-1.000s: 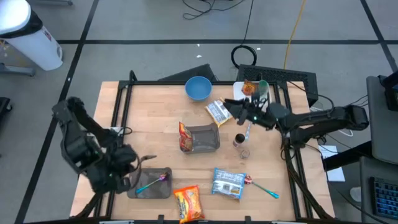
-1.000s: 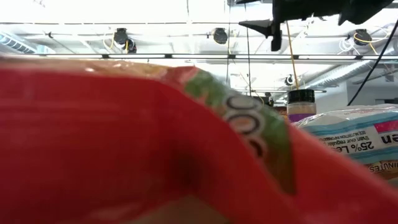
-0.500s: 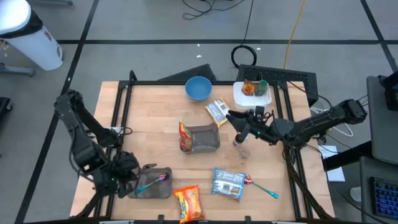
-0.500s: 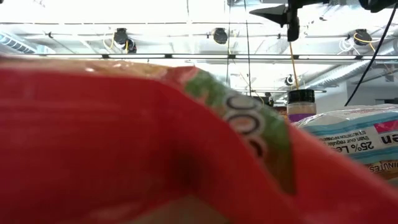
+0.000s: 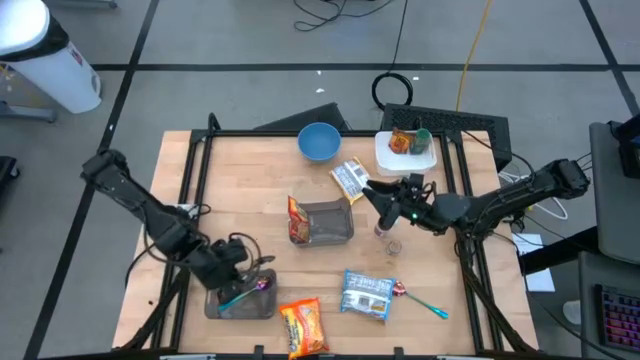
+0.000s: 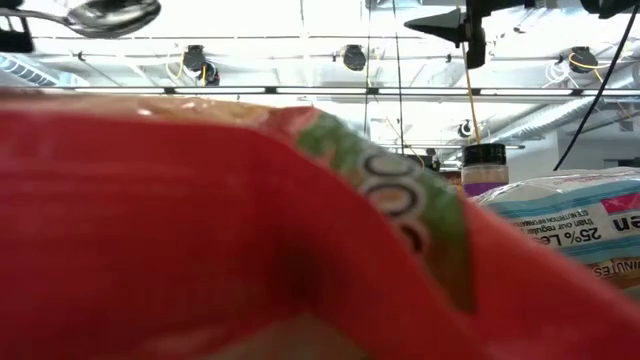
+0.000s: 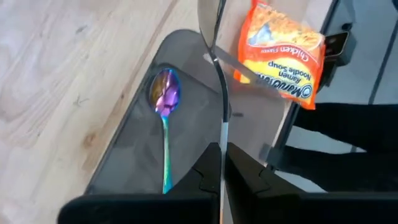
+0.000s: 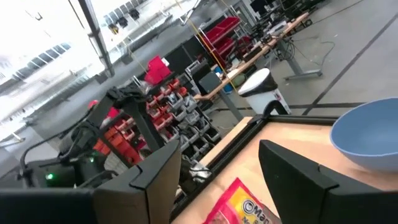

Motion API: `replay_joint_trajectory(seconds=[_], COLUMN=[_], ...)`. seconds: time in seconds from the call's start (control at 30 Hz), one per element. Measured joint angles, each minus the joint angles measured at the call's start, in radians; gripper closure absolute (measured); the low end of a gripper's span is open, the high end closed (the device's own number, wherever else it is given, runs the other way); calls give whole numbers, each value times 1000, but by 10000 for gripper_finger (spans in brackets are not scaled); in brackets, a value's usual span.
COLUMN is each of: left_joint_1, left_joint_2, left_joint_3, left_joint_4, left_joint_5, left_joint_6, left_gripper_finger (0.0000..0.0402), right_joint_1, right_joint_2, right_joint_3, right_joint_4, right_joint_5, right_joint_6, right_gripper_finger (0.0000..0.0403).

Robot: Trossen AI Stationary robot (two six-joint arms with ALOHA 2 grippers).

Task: Pick & Place Food Item
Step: Put the orange spoon into the bottom black bin

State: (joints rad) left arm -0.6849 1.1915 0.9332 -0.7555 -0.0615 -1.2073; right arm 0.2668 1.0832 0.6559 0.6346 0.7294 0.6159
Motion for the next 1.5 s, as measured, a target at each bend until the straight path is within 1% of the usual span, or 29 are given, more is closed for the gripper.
replay_joint_trajectory(seconds=[0.1,0.2,0.33,0.4,0.53,0.77,0.83,0.97,1.17,1.27,1.4,1.5], left_joint_1=[41,64,70,66,54,48,42,30,27,27,30,30], left_joint_2=[21,57,100,121,142,186,190,198,197,197,197,197], left_joint_3=[0,0,0,0,0,0,0,0,-3,-32,-91,-130], left_joint_4=[-1,3,5,7,11,26,28,28,30,34,130,185], left_joint_5=[69,123,179,200,212,275,279,279,282,299,329,333], left_joint_6=[26,59,62,66,68,72,74,76,73,67,36,20], left_gripper_finger=[392,396,391,395,391,392,388,396,388,396,384,389], right_joint_1=[0,0,4,4,4,4,4,3,3,3,3,3], right_joint_2=[0,0,0,0,0,0,0,0,0,0,0,0], right_joint_3=[0,0,0,0,0,0,0,0,0,0,0,0], right_joint_4=[-29,-56,-64,-64,-66,-77,-87,-90,-90,-90,-90,-94], right_joint_5=[-27,-28,-29,-53,-54,-55,-55,-74,-78,-78,-78,-78], right_joint_6=[0,0,0,0,0,23,32,34,34,34,34,37], right_gripper_finger=[193,193,193,193,193,193,193,193,193,193,193,193])
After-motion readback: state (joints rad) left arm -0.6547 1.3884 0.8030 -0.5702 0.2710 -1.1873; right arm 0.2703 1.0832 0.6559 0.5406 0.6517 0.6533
